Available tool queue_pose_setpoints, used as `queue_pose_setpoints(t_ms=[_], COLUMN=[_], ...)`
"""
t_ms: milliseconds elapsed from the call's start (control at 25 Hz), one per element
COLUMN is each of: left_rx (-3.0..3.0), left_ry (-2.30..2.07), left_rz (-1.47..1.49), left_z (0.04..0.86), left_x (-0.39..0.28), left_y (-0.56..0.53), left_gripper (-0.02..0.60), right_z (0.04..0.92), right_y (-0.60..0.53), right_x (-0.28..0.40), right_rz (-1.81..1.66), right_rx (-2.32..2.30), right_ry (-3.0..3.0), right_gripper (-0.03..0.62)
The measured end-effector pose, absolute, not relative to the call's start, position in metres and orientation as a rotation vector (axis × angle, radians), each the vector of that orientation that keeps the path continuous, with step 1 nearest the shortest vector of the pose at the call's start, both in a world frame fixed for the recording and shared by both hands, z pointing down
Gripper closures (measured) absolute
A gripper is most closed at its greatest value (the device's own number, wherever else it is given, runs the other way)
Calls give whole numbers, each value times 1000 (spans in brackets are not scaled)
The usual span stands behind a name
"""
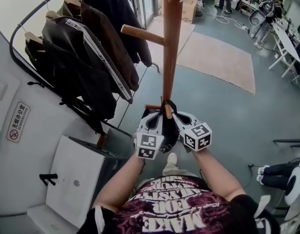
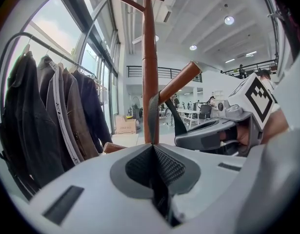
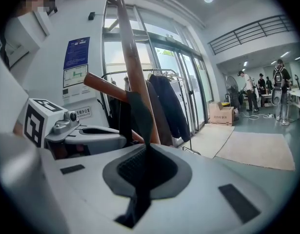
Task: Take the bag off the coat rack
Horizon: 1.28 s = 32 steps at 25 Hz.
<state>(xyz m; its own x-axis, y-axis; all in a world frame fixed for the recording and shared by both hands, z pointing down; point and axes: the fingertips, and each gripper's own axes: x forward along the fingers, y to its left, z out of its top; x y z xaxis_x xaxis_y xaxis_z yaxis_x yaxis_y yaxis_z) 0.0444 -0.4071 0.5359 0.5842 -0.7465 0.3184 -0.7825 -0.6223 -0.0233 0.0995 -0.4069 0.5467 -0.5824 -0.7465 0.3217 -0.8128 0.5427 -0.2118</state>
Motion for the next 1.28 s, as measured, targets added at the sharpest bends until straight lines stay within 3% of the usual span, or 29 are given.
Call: queue_pose_setpoints(t_ms=[1280], left_rx=[2780], left_ry=[-1272], left_rz=[84], left_z=[401], left_x=[23], left_y=[-304], left_gripper=[572], right_z=[414], right_y=[-302], right_x=[89], right_rz=[306], right_rx=[1259], right_ry=[-2789], right_gripper=[585])
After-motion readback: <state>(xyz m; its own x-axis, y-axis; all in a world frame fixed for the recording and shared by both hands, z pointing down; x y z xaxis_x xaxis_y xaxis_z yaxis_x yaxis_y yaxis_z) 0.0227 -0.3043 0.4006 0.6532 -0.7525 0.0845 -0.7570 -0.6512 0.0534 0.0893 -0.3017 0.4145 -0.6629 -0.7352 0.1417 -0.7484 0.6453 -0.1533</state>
